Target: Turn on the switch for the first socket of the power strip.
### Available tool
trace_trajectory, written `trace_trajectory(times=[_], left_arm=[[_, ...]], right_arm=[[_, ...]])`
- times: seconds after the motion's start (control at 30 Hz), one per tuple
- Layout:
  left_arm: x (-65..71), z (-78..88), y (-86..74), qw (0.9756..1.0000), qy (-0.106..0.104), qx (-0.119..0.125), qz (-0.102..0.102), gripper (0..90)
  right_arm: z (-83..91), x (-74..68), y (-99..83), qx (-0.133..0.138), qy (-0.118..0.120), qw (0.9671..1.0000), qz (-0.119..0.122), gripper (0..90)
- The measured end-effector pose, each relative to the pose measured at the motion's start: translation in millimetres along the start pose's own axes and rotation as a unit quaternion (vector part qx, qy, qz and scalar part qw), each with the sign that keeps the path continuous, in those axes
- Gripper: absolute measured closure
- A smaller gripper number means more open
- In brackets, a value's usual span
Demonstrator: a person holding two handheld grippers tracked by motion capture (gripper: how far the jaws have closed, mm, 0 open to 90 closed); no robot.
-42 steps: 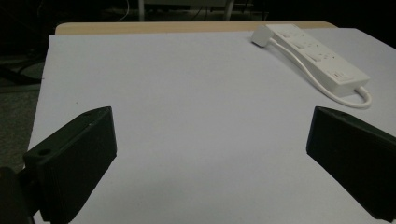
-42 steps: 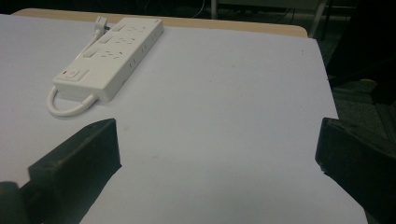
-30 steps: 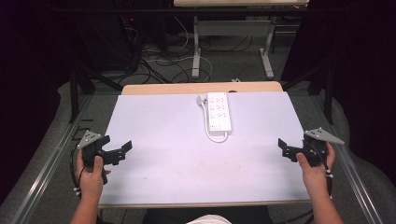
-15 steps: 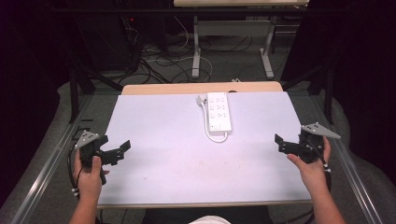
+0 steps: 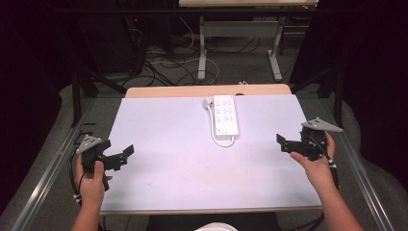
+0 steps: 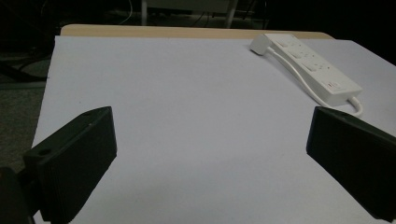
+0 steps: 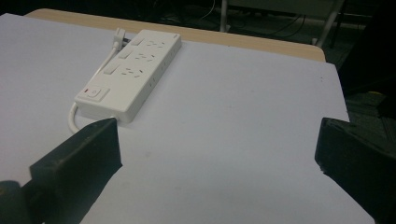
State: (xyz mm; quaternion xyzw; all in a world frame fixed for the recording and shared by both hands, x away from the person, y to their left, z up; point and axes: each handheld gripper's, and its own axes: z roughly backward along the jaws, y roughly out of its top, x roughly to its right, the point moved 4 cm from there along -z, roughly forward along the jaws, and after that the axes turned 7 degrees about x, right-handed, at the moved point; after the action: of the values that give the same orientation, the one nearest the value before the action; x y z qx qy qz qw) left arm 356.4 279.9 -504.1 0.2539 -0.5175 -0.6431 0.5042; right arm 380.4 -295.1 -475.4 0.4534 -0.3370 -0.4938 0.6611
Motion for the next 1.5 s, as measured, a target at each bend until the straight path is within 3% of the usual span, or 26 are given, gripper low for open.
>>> trace_trajectory(times=[0.1, 0.23, 0.73, 1.03, 1.5], left_arm=[[0.0, -0.2, -0.2, 1.0, 0.001, -0.001, 0.0, 1.6], [0.4, -0.6, -0.3, 1.0, 0.0, -0.001, 0.0, 1.6], [0.1, -0.8, -0.6, 1.0, 0.001, -0.002, -0.001, 1.5], [0.4, -1.6, -1.3, 1.0, 0.0, -0.003, 0.001, 1.6], [0.7, -2.5, -1.5, 1.0, 0.0, -0.003, -0.001, 1.6]], right_arm=[[-2.2, -1.8, 5.2, -0.005, 0.006, 1.0, 0.006, 0.0], [-6.4, -5.1, 10.8, -0.008, 0.017, 0.9998, -0.01, 0.0], [-24.1, -18.0, 29.6, -0.019, 0.026, 0.9994, 0.012, 0.2], [-35.3, -25.9, 38.6, -0.029, 0.042, 0.9986, 0.015, 0.2], [-46.3, -29.5, 53.8, -0.048, 0.047, 0.9976, 0.016, 0.2]])
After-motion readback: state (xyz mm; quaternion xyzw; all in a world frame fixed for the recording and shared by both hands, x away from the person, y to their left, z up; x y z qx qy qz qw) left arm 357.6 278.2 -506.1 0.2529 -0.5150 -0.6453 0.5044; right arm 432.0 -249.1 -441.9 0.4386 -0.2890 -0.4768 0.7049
